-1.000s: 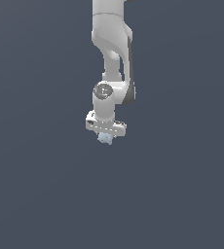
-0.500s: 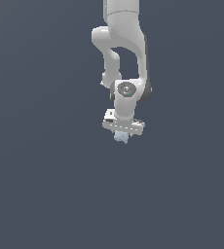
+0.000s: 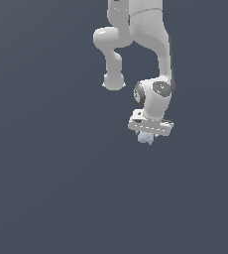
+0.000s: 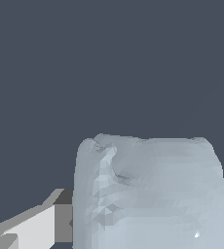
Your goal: Pick up the object and move it to a goal position.
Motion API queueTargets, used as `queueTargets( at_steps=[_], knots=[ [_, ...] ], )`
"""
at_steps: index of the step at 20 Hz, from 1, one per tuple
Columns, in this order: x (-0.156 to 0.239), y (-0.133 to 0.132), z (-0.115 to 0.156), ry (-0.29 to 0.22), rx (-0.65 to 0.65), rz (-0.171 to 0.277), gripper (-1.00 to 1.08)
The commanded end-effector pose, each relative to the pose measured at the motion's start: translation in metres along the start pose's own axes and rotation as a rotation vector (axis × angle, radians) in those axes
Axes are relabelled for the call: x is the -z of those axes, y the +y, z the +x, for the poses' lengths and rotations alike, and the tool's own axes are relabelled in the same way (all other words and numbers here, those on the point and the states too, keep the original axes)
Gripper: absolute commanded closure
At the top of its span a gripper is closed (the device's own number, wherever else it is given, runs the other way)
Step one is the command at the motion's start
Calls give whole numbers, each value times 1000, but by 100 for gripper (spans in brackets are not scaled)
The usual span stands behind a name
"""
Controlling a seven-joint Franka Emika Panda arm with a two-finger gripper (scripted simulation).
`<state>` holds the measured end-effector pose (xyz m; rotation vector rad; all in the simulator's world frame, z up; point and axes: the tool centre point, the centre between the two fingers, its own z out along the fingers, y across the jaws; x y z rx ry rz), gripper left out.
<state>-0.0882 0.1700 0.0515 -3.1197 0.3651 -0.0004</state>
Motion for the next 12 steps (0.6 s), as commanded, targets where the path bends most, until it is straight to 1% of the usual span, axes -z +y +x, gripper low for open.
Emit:
queueTargets(
  at_steps=[1,4,7,12],
  knots=[
    [1,-21,-6,0,-2,-1,108],
    [2,-41,-11,0,-2,-1,108],
    [3,-55,-13,0,-2,-1,108],
    [3,-63,-15,0,-2,-1,108]
  ],
)
